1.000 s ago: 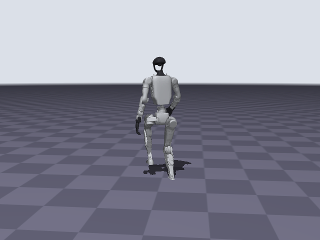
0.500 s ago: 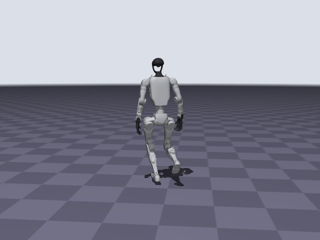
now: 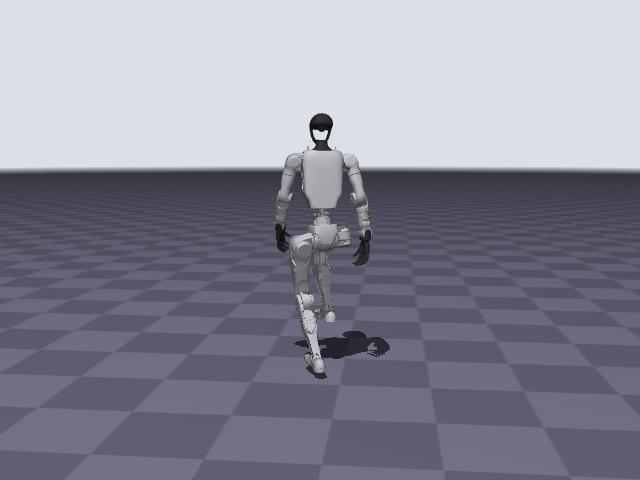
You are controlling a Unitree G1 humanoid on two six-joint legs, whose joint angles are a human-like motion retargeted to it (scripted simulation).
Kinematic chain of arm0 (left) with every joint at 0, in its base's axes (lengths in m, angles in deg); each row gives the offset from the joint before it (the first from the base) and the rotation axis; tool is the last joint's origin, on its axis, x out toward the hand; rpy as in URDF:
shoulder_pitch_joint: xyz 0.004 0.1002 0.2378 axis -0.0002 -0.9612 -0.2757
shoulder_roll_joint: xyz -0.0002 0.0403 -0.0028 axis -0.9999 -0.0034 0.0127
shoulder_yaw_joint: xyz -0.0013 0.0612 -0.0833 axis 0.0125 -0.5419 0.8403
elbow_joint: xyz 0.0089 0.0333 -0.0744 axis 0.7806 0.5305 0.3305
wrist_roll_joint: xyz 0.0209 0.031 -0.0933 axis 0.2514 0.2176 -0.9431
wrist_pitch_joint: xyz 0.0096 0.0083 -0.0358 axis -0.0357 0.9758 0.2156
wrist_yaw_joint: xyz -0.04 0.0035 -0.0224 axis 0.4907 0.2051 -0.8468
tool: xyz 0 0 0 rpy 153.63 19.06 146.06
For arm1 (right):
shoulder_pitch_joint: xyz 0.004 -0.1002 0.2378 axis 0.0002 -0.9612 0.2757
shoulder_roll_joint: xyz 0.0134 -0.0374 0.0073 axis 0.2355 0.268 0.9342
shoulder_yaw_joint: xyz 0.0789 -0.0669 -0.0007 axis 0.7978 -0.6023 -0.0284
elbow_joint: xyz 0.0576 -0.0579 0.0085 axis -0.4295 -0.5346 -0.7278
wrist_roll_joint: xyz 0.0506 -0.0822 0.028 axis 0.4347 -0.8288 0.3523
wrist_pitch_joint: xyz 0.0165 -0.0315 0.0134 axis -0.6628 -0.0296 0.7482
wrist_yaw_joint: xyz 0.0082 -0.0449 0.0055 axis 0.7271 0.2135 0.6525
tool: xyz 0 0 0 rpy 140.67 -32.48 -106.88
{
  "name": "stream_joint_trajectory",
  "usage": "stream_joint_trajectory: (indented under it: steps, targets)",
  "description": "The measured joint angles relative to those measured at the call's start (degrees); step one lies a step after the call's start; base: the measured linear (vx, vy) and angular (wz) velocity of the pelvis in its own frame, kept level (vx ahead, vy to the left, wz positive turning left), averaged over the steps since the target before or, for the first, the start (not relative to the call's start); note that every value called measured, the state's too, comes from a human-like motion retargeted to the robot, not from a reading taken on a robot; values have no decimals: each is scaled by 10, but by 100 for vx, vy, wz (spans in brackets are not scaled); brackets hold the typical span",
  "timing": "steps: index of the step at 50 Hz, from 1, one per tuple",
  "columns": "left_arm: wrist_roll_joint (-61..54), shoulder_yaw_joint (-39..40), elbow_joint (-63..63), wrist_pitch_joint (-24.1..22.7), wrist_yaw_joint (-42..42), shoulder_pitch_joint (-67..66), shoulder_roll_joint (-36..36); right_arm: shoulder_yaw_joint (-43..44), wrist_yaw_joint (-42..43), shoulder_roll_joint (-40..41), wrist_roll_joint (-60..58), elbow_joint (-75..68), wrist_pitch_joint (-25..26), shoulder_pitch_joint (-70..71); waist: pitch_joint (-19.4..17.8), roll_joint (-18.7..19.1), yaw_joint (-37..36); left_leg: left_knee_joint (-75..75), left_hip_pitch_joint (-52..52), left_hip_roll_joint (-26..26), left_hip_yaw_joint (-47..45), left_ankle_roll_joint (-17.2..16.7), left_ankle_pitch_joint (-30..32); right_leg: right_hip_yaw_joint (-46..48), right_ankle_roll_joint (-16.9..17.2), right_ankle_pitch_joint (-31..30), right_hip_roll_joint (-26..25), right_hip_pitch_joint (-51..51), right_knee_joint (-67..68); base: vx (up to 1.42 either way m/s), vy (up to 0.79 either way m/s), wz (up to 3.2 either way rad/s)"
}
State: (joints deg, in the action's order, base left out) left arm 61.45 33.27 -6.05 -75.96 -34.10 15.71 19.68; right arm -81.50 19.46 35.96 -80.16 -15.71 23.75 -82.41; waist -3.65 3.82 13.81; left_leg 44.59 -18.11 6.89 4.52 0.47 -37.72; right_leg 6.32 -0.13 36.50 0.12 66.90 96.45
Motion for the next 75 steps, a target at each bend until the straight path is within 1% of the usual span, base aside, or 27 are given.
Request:
stream_joint_trajectory:
  steps: [3, 5, 6, 8, 10, 13, 14, 18, 22, 27, 32, 36, 40, 45, 50, 55, 60, 65, 67, 70, 72, 75]
  targets:
    - [10, 0, 3, 0, -4, -10, 2, -4, 10, -7, 6, 15, -1, 20, 5, 1, -4, -1, 6, 4, 5, -1, 2, 4, -5, 13, 3, -19, -46, 29, -8, 4]
    - [18, 0, 8, 1, -5, -20, 4, -8, 17, -14, 8, 26, -3, 34, 9, 2, -8, -3, 10, 6, 7, -3, 9, 6, -15, 36, 5, -36, -71, 31, -7, 1]
    - [22, 1, 12, 1, -6, -25, 6, -10, 20, -17, 8, 33, -4, 41, 12, 2, -10, -5, 12, 6, 5, -5, 15, 7, -22, 58, 5, -45, -82, 31, -6, 5]
    - [32, 3, 22, 2, -8, -36, 9, -14, 27, -24, 7, 46, -7, 55, 16, 2, -14, -8, 16, 5, -2, -10, 34, 6, -39, 102, 4, -65, -102, 31, -5, 8]
    - [43, 6, 36, 3, -10, -47, 11, -20, 34, -31, 4, 60, -11, 69, 20, 2, -19, -8, 20, 4, -2, -24, 73, 4, -52, 129, 0, -87, -124, 30, -4, 0]
    - [58, 12, 57, 5, -11, -69, 12, -29, 44, -41, -3, 82, -18, 89, 26, 3, -32, -3, 23, 7, 10, -55, 153, 3, -63, 134, -6, -122, -164, 28, -3, -9]
    - [63, 15, 64, 5, -12, -77, 12, -32, 48, -44, -6, 90, -20, 95, 28, 3, -38, 1, 23, 6, 12, -62, 169, 3, -67, 134, -9, -134, -178, 26, -2, -11]
    - [78, 24, 88, 6, -10, -107, 11, -42, 59, -56, -15, 119, -29, 117, 34, 6, -60, 44, 15, -6, 11, -76, 201, 2, -78, 130, -18, -188, -240, 22, -2, -8]
    - [82, 37, 103, 7, -5, -135, 6, -47, 69, -65, -18, 144, -35, 135, 35, 11, -84, 122, -2, -29, -2, -88, 222, 5, -80, 123, -32, -243, -302, 17, -2, -9]
    - [76, 56, 109, 5, 6, -161, -5, -47, 82, -73, -8, 170, -40, 153, 37, 23, -117, 255, -38, -83, -32, -78, 193, 12, -74, 106, -57, -303, -384, 13, -3, -6]
    - [70, 73, 109, 2, 11, -175, -17, -42, 90, -79, 6, 190, -44, 167, 41, 28, -148, 366, -86, -131, -51, -46, 132, 14, -64, 88, -75, -353, -462, 11, -4, -3]
    - [64, 86, 111, 0, 11, -182, -22, -37, 92, -78, 15, 202, -45, 173, 43, 24, -169, 410, -124, -144, -54, -19, 74, 9, -54, 77, -80, -385, -508, 10, -4, -7]
    - [56, 99, 115, -1, 9, -188, -23, -34, 90, -74, 20, 208, -44, 172, 44, 19, -183, 416, -156, -140, -50, 0, 27, 3, -43, 71, -79, -408, -537, 10, -1, -9]
    - [42, 110, 126, -2, -2, -194, -20, -30, 80, -67, 24, 201, -41, 163, 42, 16, -192, 363, -173, -124, -43, 13, -11, -6, -31, 64, -79, -434, -565, 11, 1, -7]
    - [27, 115, 139, -2, -14, -199, -12, -29, 64, -51, 24, 175, -38, 153, 44, 16, -194, 258, -156, -100, -33, 15, -28, -13, -22, 57, -77, -461, -597, 13, 3, -5]
    - [14, 117, 140, -1, -22, -186, -3, -23, 45, -33, 22, 125, -34, 132, 50, 17, -188, 139, -114, -75, -22, 14, -23, -17, -18, 50, -71, -490, -635, 14, 4, 10]
    - [2, 117, 141, 0, -27, -170, 2, -11, 31, -26, 19, 72, -29, 111, 58, 17, -179, 54, -68, -63, -24, 23, -23, -18, -19, 47, -63, -517, -668, 13, 4, 18]
    - [-9, 118, 135, 0, -25, -159, 4, 2, 25, -22, 16, 33, -24, 89, 66, 20, -171, 13, -38, -61, -26, 33, -39, -15, -21, 50, -59, -532, -674, 10, 4, 17]
    - [-15, 119, 131, 0, -24, -149, 2, 10, 22, -23, 16, 20, -23, 87, 68, 15, -168, -27, -16, -54, -27, 36, -31, -15, -21, 42, -52, -548, -699, 10, 4, 18]
    - [-21, 120, 125, -1, -20, -145, 2, 17, 23, -23, 17, 9, -20, 76, 71, 18, -165, -27, -10, -57, -28, 38, -40, -12, -21, 48, -53, -548, -685, 7, 4, 13]
    - [-25, 121, 124, 0, -19, -135, 0, 24, 24, -24, 19, 1, -19, 78, 71, 10, -162, -76, 16, -48, -30, 39, -23, -14, -20, 35, -44, -567, -717, 9, 3, 17]
    - [-28, 121, 120, -1, -14, -134, 1, 31, 27, -24, 21, -4, -17, 69, 71, 13, -159, -67, 20, -50, -31, 39, -32, -11, -19, 42, -45, -568, -701, 4, 2, 7]
